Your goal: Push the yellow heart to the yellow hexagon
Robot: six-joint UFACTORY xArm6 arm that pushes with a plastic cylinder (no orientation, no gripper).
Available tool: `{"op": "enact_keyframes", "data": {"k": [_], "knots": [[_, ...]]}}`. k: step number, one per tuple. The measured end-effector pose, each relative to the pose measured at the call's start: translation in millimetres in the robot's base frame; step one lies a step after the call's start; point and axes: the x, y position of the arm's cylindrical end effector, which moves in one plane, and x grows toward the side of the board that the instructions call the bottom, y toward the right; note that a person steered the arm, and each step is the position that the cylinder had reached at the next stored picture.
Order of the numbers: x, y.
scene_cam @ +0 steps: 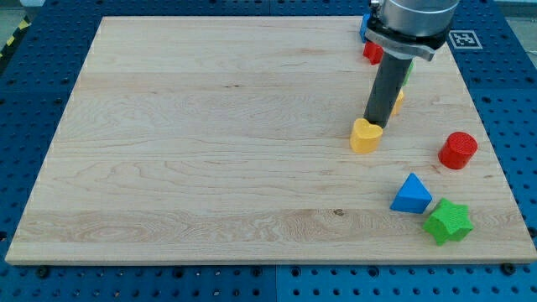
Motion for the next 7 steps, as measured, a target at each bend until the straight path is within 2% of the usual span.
{"op": "enact_keyframes", "data": {"k": [2, 3, 6, 7], "knots": [[-27, 47], [-36, 47], [-39, -54], [-2, -56]]}}
